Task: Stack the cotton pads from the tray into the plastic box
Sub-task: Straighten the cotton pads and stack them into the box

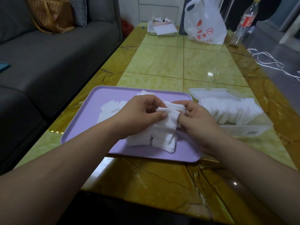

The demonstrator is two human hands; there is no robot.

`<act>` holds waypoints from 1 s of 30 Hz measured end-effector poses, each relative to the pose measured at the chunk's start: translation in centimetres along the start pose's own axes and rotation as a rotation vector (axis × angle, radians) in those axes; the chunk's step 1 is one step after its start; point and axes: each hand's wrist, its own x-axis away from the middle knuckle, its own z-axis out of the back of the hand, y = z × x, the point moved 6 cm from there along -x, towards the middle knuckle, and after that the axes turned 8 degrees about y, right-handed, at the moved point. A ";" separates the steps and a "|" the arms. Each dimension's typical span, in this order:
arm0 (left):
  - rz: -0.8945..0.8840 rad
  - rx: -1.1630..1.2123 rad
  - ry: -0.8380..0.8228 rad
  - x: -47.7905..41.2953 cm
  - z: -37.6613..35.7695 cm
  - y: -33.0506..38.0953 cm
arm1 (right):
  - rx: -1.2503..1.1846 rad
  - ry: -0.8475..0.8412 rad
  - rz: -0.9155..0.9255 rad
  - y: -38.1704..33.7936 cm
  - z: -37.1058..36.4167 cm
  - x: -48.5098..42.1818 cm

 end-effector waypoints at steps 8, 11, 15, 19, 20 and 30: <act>0.019 0.068 0.010 -0.4 -0.3 -0.5 | 0.057 -0.052 -0.002 0.1 -0.4 0.1; 0.036 0.041 0.036 -0.4 -0.3 -0.7 | 0.087 -0.069 0.002 0.1 -0.6 0.2; 0.052 0.051 0.108 -0.4 -0.5 -0.8 | 0.008 -0.081 -0.052 -0.5 -0.7 0.4; 0.012 -0.080 0.202 -0.7 -0.5 -0.8 | -0.003 -0.089 -0.009 -0.9 -0.4 0.6; -0.023 -0.170 0.226 -0.8 -0.3 -0.4 | 0.057 -0.038 0.030 -0.8 -0.1 0.5; -0.171 -0.592 -0.394 1.4 -1.4 0.8 | 0.267 0.132 0.131 0.1 1.1 0.2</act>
